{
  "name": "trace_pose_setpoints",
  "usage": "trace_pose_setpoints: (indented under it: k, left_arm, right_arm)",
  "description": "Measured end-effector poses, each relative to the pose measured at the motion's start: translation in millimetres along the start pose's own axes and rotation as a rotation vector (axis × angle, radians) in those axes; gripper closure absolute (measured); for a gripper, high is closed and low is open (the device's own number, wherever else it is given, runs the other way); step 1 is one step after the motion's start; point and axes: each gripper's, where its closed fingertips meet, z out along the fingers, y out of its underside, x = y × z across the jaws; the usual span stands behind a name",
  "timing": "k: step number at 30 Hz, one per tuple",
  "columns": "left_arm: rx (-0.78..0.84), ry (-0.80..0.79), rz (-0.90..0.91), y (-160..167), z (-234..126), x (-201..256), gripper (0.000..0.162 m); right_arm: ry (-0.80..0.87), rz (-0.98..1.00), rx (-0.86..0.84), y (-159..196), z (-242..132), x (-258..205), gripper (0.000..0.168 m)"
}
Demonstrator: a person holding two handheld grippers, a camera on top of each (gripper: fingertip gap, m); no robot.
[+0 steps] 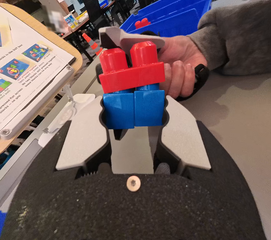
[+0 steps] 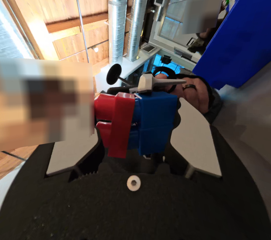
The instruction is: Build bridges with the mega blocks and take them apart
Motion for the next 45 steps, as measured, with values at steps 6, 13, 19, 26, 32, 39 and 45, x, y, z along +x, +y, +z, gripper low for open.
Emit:
trace_pose_setpoints:
  k: [6, 13, 19, 26, 32, 39, 45]
  left_arm:
    - [0.003, -0.044, 0.048, -0.7, 0.9, -3.5, 0.088]
    - [0.004, -0.055, 0.061, 1.4, 1.1, -5.2, 0.088]
    - [-0.038, -0.055, 0.038, 7.1, 1.6, -9.0, 0.088]
    - [0.009, -0.076, 0.036, -0.2, -10.6, -17.1, 0.088]
    - [0.083, 0.01, -0.048, -11.0, -15.4, -9.7, 0.088]
    - [0.033, -0.029, 0.0, 1.1, -11.6, -15.0, 0.088]
    - [-0.013, -0.058, 0.008, 9.8, -7.1, -18.5, 0.088]
  right_arm:
    - [-0.021, -0.069, 0.066, -2.6, -0.9, -2.4, 0.068]
    - [-0.002, -0.108, 0.072, -3.1, -2.8, -1.1, 0.073]
    - [-0.047, -0.033, 0.142, -10.5, -3.8, 4.1, 0.072]
    - [-0.008, -0.058, 0.033, 6.7, -8.8, 2.5, 0.067]
    - [-0.116, -0.014, -0.136, 33.4, -0.8, -9.2, 0.067]
    - [-0.015, -0.091, -0.103, 26.6, -2.2, 2.4, 0.064]
    - [0.055, -0.11, -0.097, 24.7, -3.6, 9.1, 0.067]
